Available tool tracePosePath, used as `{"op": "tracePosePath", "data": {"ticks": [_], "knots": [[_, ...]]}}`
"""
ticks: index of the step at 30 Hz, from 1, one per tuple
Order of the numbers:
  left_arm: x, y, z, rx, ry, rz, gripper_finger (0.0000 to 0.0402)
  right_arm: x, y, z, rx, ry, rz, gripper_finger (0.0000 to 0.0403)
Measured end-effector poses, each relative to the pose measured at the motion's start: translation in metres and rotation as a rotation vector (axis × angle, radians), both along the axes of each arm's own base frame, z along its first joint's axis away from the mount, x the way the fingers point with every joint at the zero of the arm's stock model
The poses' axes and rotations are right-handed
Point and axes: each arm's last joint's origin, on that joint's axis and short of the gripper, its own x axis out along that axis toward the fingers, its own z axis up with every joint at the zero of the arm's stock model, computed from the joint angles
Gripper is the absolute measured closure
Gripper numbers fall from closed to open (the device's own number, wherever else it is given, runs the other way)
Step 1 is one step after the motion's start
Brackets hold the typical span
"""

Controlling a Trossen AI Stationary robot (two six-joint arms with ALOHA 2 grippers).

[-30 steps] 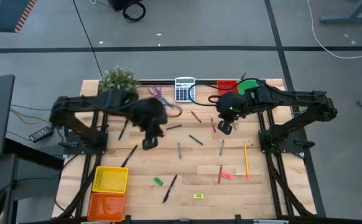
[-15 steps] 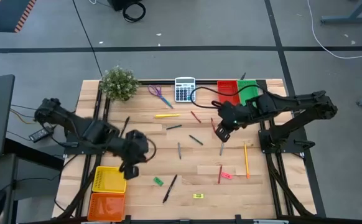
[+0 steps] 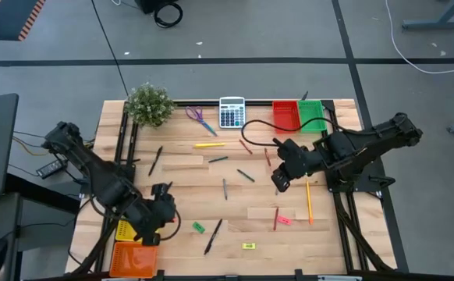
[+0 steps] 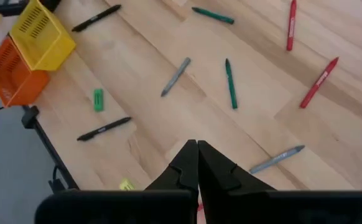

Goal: Sort crayons/erasers/pens/pencils in bins
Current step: Put the top yellow pencil into the yellow bin

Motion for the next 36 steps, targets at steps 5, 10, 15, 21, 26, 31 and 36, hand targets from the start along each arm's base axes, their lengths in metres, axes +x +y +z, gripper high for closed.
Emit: {"op": "tracePosePath", "data": {"ticks": [5, 10, 15, 21, 26, 31, 36], "knots": [[-0.007, -0.011, -0.026, -0.013, 0.004, -0.031, 0.037, -0.004, 0.013, 0.0, 0.004, -0.023, -0.016, 0.0393], [-0.017, -0.015, -0.05, 0.021, 0.041, -0.064, 0.0369, -0.009, 0.022, 0.001, -0.015, -0.053, -0.042, 0.0393], [-0.025, -0.017, -0.07, 0.042, 0.05, -0.091, 0.0366, -0.01, 0.026, 0.001, -0.035, -0.067, -0.051, 0.0393], [-0.03, -0.02, -0.09, 0.039, 0.024, -0.143, 0.0366, -0.01, 0.026, 0.001, -0.011, -0.068, -0.07, 0.0393], [-0.033, -0.016, -0.1, 0.081, 0.041, -0.176, 0.0358, -0.01, 0.026, 0.001, 0.007, -0.064, -0.073, 0.0393], [-0.036, -0.015, -0.107, 0.094, 0.056, -0.225, 0.0366, -0.01, 0.027, 0.001, 0.03, -0.056, -0.059, 0.0393], [-0.038, -0.014, -0.111, 0.104, 0.083, -0.28, 0.0356, -0.01, 0.028, 0.001, 0.04, -0.053, -0.053, 0.0393]]}}
